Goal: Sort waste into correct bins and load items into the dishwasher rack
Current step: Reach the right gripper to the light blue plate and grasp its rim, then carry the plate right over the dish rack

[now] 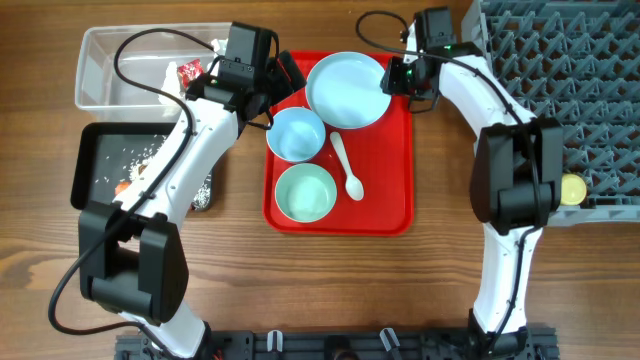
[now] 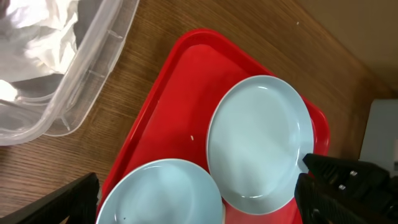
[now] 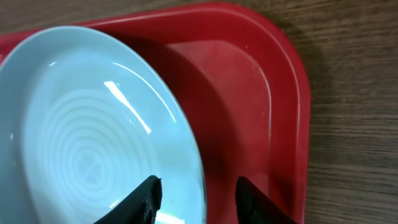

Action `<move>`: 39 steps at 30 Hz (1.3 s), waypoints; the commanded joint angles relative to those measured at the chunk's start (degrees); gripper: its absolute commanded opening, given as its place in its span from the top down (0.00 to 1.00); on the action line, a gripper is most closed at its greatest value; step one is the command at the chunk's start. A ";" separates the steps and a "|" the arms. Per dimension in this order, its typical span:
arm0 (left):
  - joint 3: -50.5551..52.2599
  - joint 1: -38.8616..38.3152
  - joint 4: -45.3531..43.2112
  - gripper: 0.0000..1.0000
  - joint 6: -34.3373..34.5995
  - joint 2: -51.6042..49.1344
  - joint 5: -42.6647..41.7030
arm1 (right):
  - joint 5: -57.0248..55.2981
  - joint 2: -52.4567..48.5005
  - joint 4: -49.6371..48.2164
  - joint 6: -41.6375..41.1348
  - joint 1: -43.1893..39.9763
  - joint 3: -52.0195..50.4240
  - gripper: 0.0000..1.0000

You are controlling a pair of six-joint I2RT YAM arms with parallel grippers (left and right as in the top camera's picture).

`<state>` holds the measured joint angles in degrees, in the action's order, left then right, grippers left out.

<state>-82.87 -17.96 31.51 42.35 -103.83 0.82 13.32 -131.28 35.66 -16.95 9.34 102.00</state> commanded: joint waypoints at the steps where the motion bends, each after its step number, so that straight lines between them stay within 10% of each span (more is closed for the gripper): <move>1: -0.48 0.07 -0.13 0.00 1.44 -0.55 1.62 | 0.94 -0.74 -0.57 1.97 0.20 0.28 0.62; 11: -0.48 0.07 -0.13 0.00 1.42 -0.55 1.62 | 1.03 -2.64 -2.14 3.50 0.20 -3.02 0.64; 25: -0.48 0.07 0.94 0.00 1.44 -0.55 1.62 | 0.50 -4.11 -1.73 4.94 0.17 -3.13 0.96; 39: -0.48 0.07 2.21 0.00 1.44 -0.55 1.62 | 0.02 1.84 -1.77 4.94 -2.19 -0.96 0.96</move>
<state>-82.87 -17.96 33.67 42.81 -103.83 1.67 15.03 -132.40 33.39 -12.73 8.75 99.79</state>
